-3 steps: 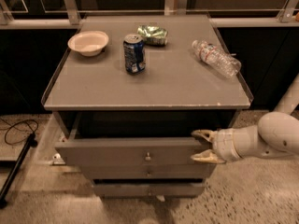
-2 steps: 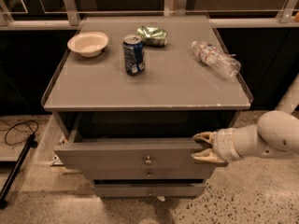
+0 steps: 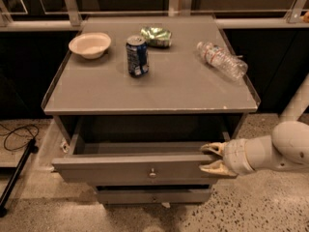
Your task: Open top drawer
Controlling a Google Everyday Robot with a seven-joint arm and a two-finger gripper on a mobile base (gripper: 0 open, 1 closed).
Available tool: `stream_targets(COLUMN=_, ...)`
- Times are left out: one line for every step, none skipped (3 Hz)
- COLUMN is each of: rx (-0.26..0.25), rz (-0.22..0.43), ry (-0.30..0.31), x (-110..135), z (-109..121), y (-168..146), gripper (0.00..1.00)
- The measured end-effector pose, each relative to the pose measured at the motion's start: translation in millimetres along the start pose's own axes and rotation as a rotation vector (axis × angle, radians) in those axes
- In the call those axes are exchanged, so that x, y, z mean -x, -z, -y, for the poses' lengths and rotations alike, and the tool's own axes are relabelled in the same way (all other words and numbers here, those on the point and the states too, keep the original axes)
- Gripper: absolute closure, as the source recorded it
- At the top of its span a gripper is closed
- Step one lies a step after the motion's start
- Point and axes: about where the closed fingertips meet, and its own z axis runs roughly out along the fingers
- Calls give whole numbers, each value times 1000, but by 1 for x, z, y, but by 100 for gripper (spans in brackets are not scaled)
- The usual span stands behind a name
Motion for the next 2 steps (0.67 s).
stream_targets(rx=2, rz=2, ry=1, x=2, z=-1, y=1, gripper=100)
stream_targets(rx=5, rz=-2, ry=-6, x=-1, z=-11, y=5, gripper=100)
